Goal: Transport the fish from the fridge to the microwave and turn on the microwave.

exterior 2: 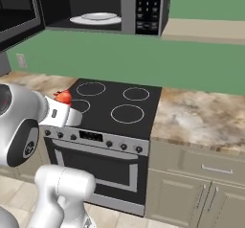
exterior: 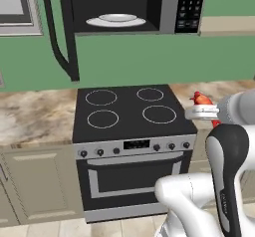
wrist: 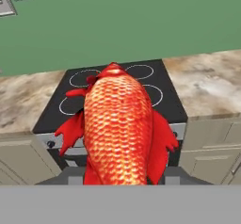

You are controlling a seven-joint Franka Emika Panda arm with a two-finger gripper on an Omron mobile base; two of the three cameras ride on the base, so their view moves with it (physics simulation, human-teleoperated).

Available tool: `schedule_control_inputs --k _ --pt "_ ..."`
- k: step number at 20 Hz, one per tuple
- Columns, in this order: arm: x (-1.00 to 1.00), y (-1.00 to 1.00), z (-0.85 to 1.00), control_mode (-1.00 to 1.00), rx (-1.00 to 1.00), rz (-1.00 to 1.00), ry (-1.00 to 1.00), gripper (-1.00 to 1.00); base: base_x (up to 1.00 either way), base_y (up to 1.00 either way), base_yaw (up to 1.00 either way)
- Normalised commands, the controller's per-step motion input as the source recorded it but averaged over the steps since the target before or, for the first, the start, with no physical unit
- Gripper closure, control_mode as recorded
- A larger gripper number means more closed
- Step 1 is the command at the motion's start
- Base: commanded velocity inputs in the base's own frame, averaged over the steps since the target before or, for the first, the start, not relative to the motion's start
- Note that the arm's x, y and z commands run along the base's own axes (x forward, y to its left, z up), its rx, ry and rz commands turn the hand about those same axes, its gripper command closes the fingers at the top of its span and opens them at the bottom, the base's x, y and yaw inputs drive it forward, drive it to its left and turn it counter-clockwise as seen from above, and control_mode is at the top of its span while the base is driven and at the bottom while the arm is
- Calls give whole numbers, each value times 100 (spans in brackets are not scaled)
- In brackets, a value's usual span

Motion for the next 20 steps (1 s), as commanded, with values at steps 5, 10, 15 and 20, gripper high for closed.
schedule_control_inputs --k 5,10,15,20 --pt "0 0 0 100 0 0 0 100 41 35 0" --pt "0 0 0 100 0 0 0 100 40 32 0" --pt "0 0 0 100 0 0 0 100 39 26 0" --pt "0 0 0 100 0 0 0 100 34 27 0"
